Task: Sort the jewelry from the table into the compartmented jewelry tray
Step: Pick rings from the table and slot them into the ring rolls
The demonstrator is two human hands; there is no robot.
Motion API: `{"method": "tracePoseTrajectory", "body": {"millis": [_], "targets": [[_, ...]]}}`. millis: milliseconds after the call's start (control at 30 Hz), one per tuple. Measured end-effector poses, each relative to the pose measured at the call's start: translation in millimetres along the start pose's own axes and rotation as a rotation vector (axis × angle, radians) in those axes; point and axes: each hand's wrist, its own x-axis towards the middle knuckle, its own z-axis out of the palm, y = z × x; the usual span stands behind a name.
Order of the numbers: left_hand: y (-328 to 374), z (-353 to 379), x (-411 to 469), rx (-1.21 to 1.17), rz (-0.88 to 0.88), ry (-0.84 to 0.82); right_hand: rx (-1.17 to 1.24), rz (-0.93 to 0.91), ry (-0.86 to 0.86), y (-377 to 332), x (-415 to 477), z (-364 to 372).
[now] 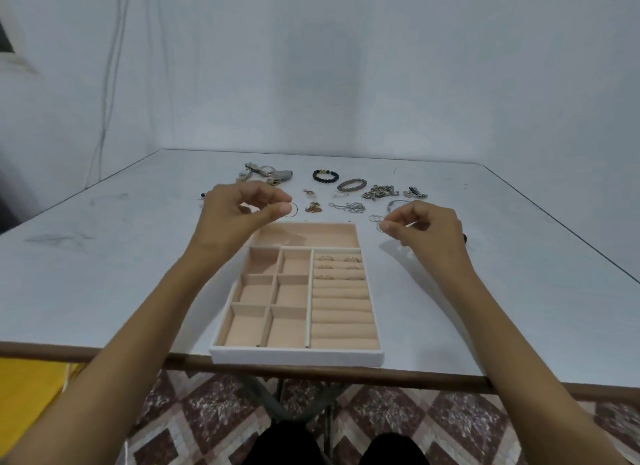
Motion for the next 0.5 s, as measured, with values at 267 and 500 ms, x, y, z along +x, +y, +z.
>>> {"method": "tracePoseTrajectory", "body": {"millis": [267, 500], "targets": [[-24, -2, -20, -0.055, -0.012, 0.167, 0.12, -0.017, -0.071, -10, -19, 2], [-23, -6, -27, -0.001, 0.027, 0.183, 0.101, -0.116, -0.266, -19, -51, 7]]}}
